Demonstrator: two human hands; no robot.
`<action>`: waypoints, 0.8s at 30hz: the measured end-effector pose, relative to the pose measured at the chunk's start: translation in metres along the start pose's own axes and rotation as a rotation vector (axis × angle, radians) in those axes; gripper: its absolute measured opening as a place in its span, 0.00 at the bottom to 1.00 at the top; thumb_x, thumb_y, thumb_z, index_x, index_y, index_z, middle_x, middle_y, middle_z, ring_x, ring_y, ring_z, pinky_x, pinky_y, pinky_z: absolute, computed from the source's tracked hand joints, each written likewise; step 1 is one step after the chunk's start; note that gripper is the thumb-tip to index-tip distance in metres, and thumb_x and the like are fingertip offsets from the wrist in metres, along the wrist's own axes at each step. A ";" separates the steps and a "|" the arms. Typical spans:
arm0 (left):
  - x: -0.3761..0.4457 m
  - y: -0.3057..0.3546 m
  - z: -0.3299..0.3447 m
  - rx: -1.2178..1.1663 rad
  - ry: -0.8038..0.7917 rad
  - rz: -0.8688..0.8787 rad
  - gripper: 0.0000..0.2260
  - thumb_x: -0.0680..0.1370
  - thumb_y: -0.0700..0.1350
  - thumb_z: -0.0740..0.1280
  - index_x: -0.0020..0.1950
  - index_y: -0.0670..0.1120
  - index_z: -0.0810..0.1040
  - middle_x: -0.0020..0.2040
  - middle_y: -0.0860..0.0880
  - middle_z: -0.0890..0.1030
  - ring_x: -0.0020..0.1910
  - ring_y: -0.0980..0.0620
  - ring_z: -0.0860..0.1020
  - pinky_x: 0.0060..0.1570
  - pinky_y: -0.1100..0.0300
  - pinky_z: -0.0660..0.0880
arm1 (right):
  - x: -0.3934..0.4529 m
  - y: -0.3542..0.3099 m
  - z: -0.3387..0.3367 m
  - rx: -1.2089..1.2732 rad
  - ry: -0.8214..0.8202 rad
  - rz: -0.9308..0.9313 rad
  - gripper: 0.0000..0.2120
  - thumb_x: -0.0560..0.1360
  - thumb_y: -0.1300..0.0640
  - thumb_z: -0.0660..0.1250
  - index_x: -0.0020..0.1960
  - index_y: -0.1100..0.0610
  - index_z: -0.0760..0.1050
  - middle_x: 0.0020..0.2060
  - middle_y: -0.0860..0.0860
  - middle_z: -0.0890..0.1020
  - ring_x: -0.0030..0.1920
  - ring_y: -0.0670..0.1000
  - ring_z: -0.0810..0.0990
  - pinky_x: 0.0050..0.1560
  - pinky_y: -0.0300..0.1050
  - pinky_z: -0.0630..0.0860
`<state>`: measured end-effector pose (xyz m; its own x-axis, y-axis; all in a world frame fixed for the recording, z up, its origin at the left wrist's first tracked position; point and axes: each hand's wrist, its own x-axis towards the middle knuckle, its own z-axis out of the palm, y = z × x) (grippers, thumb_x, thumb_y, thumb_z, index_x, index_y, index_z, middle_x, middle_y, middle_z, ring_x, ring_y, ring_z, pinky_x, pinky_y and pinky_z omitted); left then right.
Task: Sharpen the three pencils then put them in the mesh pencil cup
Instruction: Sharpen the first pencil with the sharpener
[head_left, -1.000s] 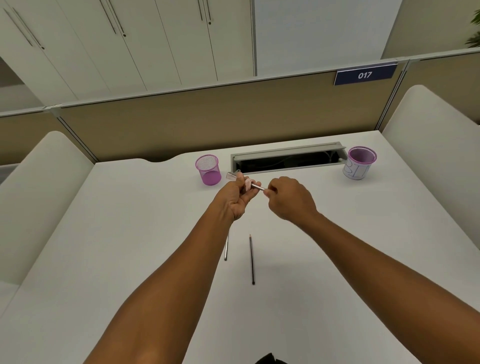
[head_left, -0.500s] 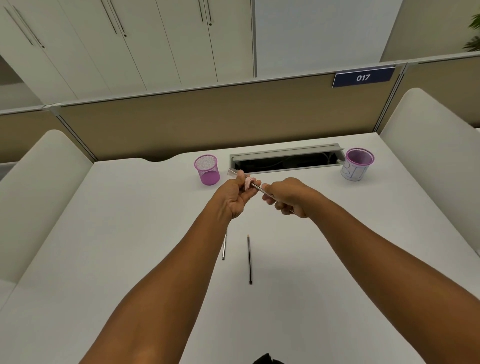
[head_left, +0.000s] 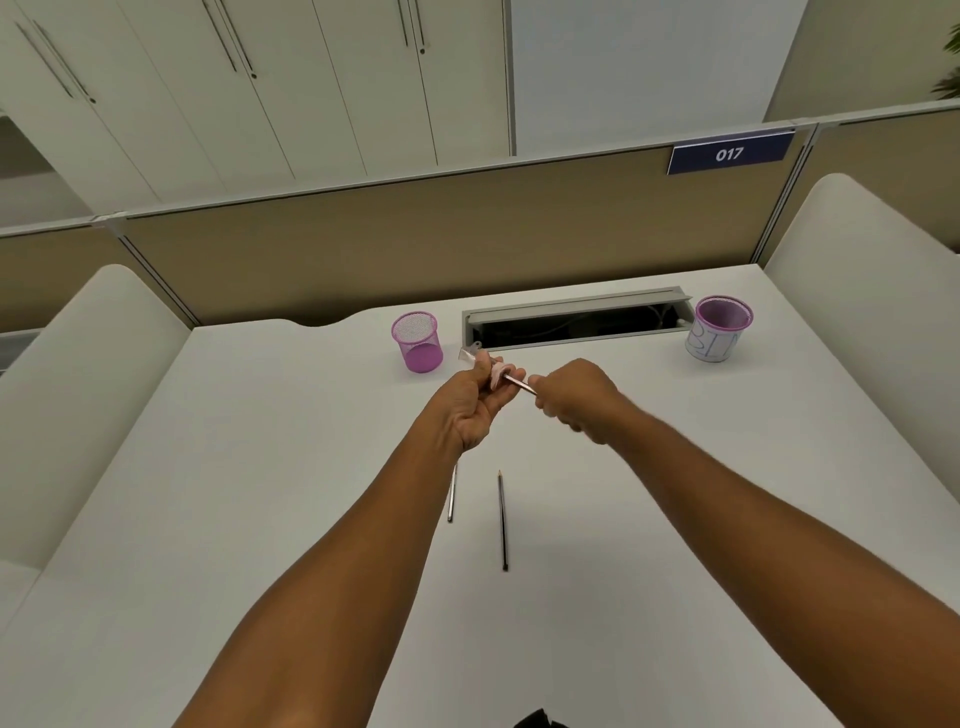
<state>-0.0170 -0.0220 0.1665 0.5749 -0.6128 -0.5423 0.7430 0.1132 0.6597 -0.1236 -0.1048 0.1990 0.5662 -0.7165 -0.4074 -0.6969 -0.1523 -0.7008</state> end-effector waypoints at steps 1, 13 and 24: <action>0.000 0.000 0.000 0.009 -0.010 0.007 0.14 0.81 0.46 0.63 0.57 0.35 0.75 0.48 0.37 0.81 0.42 0.43 0.84 0.51 0.50 0.79 | 0.001 -0.003 -0.006 0.229 -0.151 0.156 0.16 0.81 0.52 0.60 0.42 0.61 0.77 0.28 0.51 0.73 0.24 0.45 0.65 0.24 0.37 0.60; 0.006 0.004 -0.002 -0.023 0.076 0.062 0.10 0.81 0.45 0.63 0.50 0.37 0.75 0.40 0.39 0.82 0.35 0.46 0.83 0.53 0.49 0.79 | -0.004 0.015 0.006 -0.415 0.218 -0.401 0.12 0.81 0.49 0.59 0.51 0.57 0.75 0.41 0.51 0.78 0.38 0.51 0.74 0.35 0.41 0.67; 0.005 0.002 -0.002 -0.023 0.031 0.051 0.11 0.81 0.45 0.62 0.53 0.36 0.75 0.45 0.38 0.81 0.43 0.44 0.82 0.54 0.50 0.78 | 0.004 -0.002 -0.012 0.426 -0.263 0.275 0.17 0.82 0.54 0.57 0.40 0.60 0.75 0.27 0.50 0.70 0.24 0.45 0.61 0.20 0.37 0.58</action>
<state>-0.0122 -0.0236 0.1637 0.6226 -0.5813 -0.5239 0.7196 0.1622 0.6752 -0.1257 -0.1153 0.2057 0.5180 -0.4891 -0.7017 -0.6257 0.3428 -0.7007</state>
